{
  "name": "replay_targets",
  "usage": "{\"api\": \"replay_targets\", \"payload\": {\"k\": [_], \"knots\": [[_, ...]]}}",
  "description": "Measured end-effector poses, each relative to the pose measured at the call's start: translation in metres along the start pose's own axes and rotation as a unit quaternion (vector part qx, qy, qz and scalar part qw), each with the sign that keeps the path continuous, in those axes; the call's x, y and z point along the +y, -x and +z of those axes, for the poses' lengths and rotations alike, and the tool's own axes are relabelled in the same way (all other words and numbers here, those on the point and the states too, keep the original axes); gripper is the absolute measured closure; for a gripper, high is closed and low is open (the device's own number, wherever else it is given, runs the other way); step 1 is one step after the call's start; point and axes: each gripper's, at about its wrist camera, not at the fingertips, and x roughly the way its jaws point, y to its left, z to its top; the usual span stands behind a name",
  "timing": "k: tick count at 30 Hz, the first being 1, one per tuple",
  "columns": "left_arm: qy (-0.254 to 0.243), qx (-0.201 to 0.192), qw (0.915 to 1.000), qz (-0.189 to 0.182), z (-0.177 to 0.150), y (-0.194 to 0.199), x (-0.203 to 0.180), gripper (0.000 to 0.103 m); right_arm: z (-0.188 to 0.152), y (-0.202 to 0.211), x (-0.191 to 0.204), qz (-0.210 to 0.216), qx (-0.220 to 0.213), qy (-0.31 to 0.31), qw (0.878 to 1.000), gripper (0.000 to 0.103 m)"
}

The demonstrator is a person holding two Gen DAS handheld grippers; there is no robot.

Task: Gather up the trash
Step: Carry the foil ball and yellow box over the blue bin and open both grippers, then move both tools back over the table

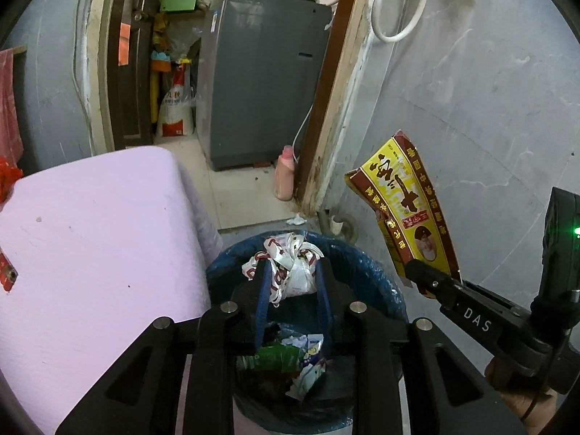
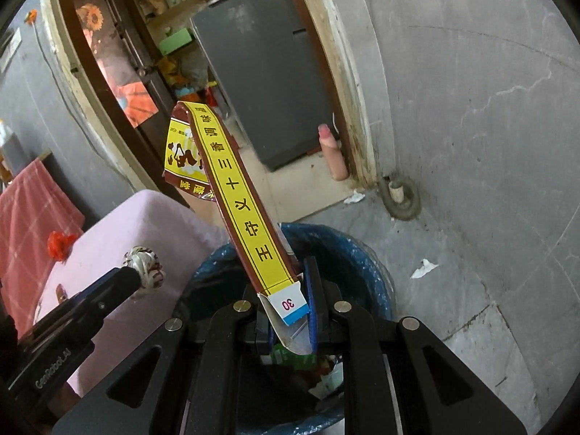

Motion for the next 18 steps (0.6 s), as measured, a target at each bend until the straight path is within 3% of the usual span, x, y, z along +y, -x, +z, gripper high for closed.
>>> {"api": "replay_targets", "payload": {"k": [10, 13, 16, 18], "knots": [[0.021, -0.001, 0.9998, -0.007, 0.000, 0.008, 0.011, 0.076, -0.004, -0.002, 0.004, 0.013, 0.016, 0.002, 1.000, 0.090], [0.032, -0.014, 0.9994, -0.002, 0.004, 0.016, 0.017, 0.073, -0.003, 0.003, 0.010, 0.013, 0.002, 0.010, 1.000, 0.089], [0.044, -0.033, 0.9985, 0.007, 0.010, 0.027, 0.024, 0.069, -0.002, 0.014, 0.015, 0.012, -0.030, 0.019, 0.999, 0.077], [0.049, -0.044, 0.9977, 0.012, 0.014, 0.037, 0.027, 0.065, 0.000, 0.022, 0.021, 0.013, -0.053, 0.028, 0.998, 0.075]]}}
